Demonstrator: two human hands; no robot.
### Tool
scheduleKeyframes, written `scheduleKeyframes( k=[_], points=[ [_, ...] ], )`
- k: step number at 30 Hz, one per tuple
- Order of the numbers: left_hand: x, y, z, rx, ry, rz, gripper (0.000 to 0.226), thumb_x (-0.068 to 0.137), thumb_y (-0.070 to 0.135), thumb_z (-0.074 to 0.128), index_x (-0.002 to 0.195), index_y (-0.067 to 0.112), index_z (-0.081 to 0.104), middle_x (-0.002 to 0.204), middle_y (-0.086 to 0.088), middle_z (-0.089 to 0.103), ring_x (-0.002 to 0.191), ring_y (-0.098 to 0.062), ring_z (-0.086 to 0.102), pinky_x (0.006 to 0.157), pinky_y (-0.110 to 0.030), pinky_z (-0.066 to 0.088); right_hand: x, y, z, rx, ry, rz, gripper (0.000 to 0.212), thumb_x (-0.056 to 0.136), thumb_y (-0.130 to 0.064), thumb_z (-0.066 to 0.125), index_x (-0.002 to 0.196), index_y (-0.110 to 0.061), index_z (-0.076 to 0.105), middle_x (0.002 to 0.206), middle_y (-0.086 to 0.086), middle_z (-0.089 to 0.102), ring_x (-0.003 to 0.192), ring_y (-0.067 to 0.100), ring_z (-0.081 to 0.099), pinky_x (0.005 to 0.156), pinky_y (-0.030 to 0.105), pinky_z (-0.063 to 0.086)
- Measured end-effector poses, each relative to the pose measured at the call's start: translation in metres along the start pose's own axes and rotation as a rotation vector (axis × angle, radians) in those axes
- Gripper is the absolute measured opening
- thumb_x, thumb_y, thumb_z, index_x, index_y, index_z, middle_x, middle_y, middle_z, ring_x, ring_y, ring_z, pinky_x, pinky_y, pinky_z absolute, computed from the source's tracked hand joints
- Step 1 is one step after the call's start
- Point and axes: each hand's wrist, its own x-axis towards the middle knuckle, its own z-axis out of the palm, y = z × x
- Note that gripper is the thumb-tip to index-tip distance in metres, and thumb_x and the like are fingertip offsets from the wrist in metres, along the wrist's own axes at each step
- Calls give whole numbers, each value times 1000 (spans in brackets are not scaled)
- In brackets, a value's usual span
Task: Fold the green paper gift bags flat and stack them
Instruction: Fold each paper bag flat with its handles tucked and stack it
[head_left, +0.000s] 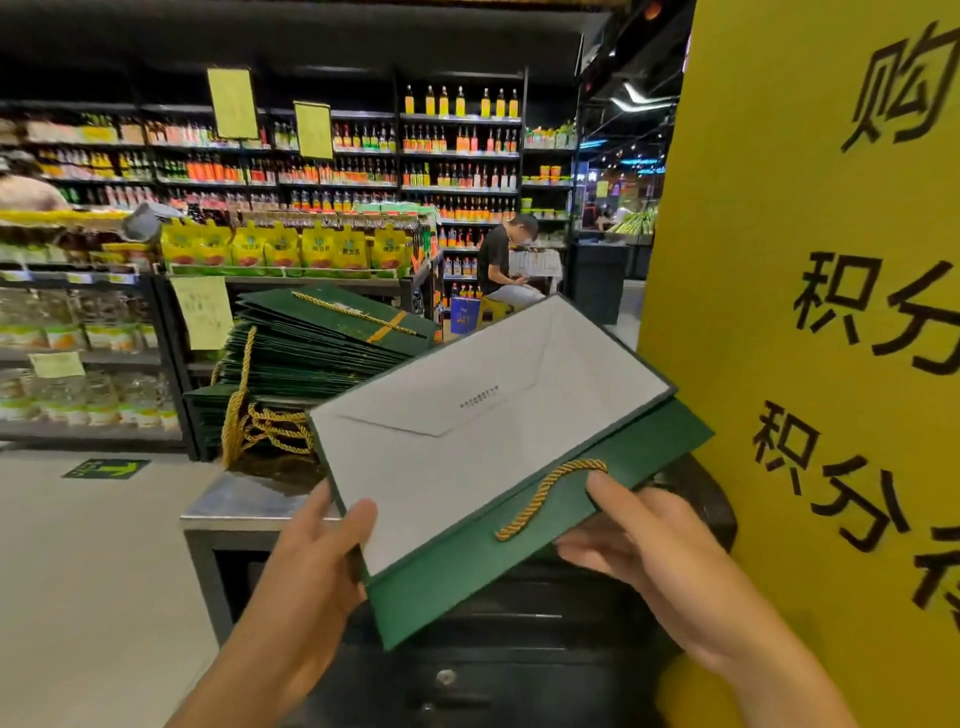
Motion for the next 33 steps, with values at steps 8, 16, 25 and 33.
scheduleKeyframes(
  k=[8, 16, 25, 33],
  points=[
    [17, 5, -35, 209, 6, -36, 31, 104, 19, 52, 132, 33, 55, 115, -3, 76, 106, -27, 73, 89, -54, 58, -8, -10, -18, -476, -323, 117, 34, 94, -35, 59, 106, -7, 74, 94, 9, 78, 85, 27, 76, 74, 32, 63],
    [32, -3, -38, 299, 70, -32, 23, 103, 26, 56, 125, 33, 57, 111, -3, 76, 103, -27, 73, 79, -48, 62, 68, 19, -29, -1015, -20, -533, 35, 103, -36, 53, 137, -34, 58, 147, -21, 49, 137, -9, 37, 115, 21, 29],
    [31, 8, -36, 1047, 311, 328, 43, 95, 47, 63, 129, 21, 55, 99, 10, 67, 92, -16, 66, 71, -39, 56, 92, 51, -28, -1254, -70, -498, 51, 108, -46, 27, 158, -36, 28, 167, -11, 17, 155, 6, 5, 122, 26, -3],
    [25, 12, 36, 1277, -295, 676, 39, 92, 49, 61, 128, 35, 66, 128, 9, 59, 121, -9, 47, 99, -27, 36, 93, 50, -29, -1245, -73, -492, 50, 109, -44, 29, 158, -35, 30, 167, -10, 19, 155, 8, 7, 124, 31, 1]
  ],
)
